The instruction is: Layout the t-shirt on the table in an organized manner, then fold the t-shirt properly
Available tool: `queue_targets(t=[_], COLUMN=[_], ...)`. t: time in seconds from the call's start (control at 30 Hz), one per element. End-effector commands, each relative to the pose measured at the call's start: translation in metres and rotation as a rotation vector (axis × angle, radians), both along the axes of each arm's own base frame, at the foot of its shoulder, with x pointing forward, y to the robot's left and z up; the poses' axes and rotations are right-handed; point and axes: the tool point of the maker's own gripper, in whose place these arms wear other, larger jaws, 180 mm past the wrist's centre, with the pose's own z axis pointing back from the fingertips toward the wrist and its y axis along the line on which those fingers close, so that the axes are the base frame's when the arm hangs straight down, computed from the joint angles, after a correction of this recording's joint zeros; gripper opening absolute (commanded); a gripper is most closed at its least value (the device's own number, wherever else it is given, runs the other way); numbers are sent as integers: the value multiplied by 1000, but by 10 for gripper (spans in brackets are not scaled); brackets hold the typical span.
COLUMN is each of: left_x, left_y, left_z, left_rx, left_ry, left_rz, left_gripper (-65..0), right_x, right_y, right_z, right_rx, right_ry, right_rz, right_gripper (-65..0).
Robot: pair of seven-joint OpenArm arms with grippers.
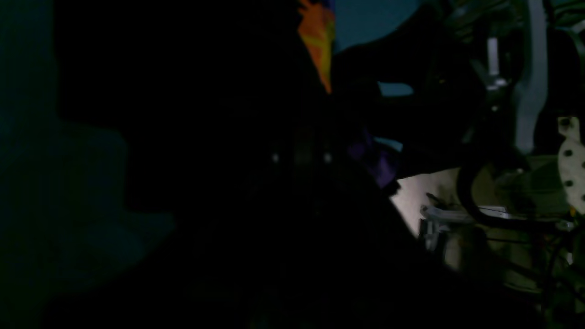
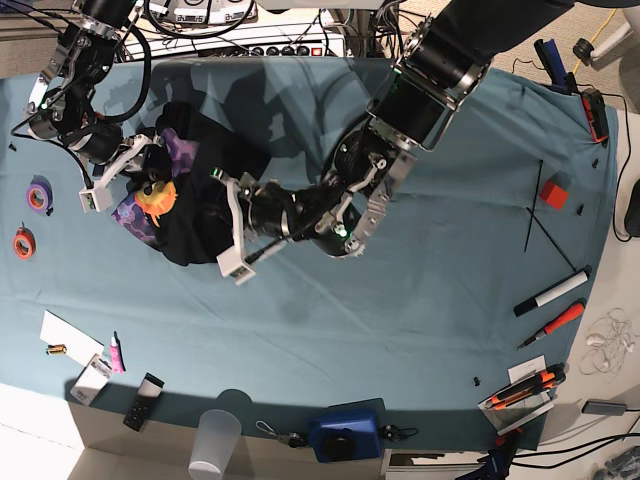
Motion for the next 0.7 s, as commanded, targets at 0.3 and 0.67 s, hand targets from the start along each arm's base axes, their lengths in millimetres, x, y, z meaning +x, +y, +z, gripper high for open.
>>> queue_targets(t=[0.3,0.67], left_x=[29,35], left_y=[-9,-10], left_z=[27,34], left_rx=[-48,-80], left_ry=[-120,-147], left_rz=[87,115], left_gripper=[-650,-642], right_x=[-5,-46], right_y=[33,37], right_z=[28,26], right_rx=[67,-28], right_ry=[-92,-33], right_rz=[68,112], right_gripper=[-362,-362])
